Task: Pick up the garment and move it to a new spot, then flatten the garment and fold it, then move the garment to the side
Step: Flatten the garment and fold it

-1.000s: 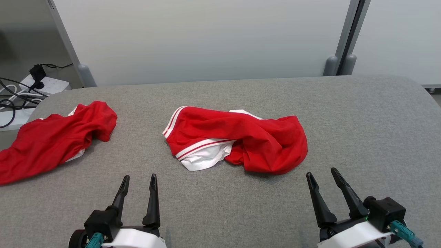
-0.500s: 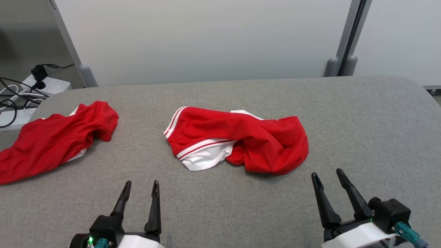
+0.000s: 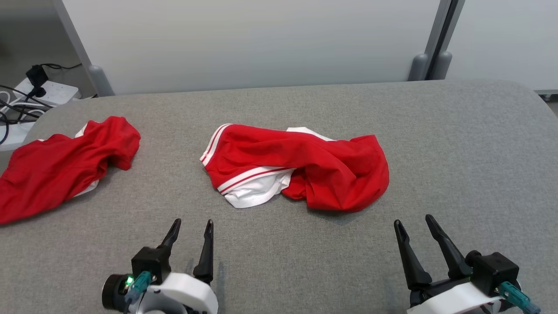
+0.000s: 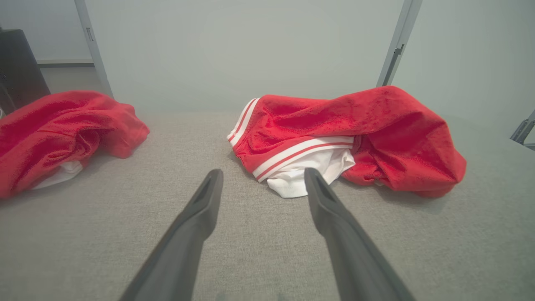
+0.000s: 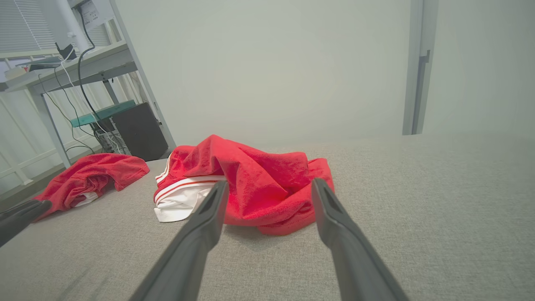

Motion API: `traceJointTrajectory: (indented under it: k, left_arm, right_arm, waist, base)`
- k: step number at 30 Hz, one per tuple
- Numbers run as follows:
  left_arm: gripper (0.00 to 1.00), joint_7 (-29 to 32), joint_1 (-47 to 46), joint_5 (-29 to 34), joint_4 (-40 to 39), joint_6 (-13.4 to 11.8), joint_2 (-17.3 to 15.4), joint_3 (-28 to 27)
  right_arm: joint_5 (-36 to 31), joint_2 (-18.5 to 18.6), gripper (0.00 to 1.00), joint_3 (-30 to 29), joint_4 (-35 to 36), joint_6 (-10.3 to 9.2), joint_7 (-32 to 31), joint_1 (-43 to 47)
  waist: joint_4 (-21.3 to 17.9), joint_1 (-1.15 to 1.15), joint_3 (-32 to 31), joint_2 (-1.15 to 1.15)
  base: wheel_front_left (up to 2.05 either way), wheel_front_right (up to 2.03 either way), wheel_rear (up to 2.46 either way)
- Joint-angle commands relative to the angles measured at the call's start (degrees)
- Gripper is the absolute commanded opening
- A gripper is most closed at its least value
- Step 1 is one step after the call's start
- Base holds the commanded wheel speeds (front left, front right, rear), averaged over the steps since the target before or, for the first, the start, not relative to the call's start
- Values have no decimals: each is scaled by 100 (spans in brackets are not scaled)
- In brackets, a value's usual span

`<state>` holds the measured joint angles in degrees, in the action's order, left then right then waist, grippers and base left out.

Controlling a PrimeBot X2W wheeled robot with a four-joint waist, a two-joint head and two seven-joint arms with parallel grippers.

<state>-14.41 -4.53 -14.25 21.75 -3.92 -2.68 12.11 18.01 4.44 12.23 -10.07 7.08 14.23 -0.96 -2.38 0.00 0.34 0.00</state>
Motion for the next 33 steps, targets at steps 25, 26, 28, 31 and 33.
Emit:
traceJointTrajectory:
  k: [25, 26, 28, 31, 33]
  left_arm:
    - [100, -37, -3065, -1064, 3691, 230, -20, 845]
    - [100, -27, -3115, -1107, 3806, 231, -20, 874]
    - [100, -7, -3212, -1191, 4000, 233, -20, 924]
    - [100, -25, -3352, -1249, 4169, 213, -20, 978]
    - [100, -36, -3414, -1278, 4257, 209, -20, 998]
  right_arm:
    - [5, 161, 100, 417, 146, 41, 77, -825]
    - [7, 162, 100, 430, 144, 41, 77, -841]
    - [14, 172, 100, 454, 143, 41, 77, -874]
    - [17, 198, 100, 471, 146, 41, 77, -922]
    - [18, 210, 100, 477, 148, 41, 77, -951]
  waist:
    - [-610, 0, 911, 0]
    - [-627, 0, 928, 0]
    - [-659, 0, 961, 0]
    - [-693, 0, 1007, 0]
    - [-713, 0, 1037, 0]
  base:
    - [0, 0, 0]
    - [0, 0, 0]
    - [0, 0, 0]
    - [0, 0, 0]
    - [0, 0, 0]
